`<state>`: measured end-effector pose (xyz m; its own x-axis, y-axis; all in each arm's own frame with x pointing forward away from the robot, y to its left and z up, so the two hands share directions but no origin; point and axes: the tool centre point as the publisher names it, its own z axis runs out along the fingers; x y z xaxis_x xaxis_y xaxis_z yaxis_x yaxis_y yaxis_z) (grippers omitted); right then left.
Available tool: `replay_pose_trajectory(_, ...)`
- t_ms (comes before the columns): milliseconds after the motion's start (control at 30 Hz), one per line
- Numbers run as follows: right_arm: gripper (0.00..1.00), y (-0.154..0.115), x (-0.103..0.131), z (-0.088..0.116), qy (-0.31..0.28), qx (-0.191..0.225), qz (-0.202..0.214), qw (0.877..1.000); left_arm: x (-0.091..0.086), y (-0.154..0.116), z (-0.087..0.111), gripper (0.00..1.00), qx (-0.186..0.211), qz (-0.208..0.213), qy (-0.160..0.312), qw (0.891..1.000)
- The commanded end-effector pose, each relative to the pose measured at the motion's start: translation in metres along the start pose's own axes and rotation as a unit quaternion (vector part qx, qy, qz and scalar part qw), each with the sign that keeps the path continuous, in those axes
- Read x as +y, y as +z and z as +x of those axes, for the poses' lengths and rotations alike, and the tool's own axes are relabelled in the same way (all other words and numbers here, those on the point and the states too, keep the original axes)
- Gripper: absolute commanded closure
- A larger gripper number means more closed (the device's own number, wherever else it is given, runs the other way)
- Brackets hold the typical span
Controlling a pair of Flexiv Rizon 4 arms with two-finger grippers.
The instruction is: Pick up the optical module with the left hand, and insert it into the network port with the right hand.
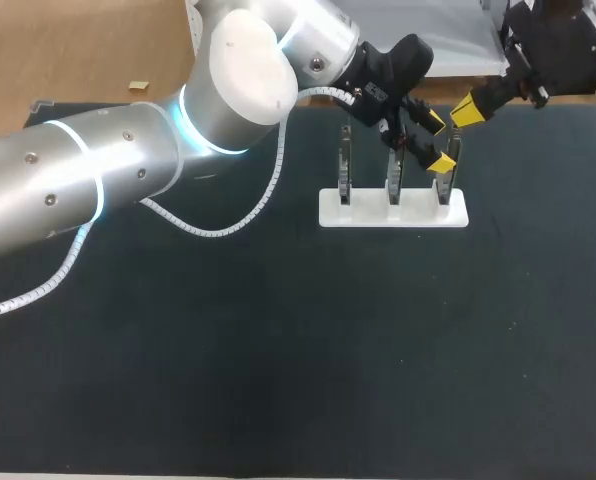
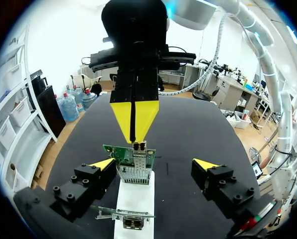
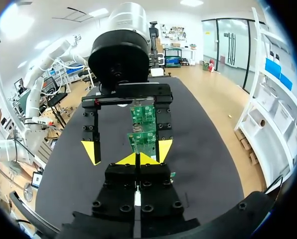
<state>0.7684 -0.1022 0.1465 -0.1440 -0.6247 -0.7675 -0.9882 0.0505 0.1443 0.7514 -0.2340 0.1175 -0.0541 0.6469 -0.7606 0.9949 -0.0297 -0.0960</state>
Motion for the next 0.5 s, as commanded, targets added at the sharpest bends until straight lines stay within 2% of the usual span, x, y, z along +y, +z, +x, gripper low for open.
replay_pose_trajectory(33, 1.00, 0.0042, -0.0027, 0.0042, 0.001, 0.001, -0.002, 1.000, 0.0026, 0.0006, -0.0016, 0.00, 0.003, 0.002, -0.001, 1.000)
replay_pose_trajectory(500, 1.00, 0.0070, -0.0031, 0.0084, 0.007, 0.004, -0.005, 1.000, 0.0026, 0.0006, -0.0016, 0.00, 0.003, 0.002, -0.001, 1.000)
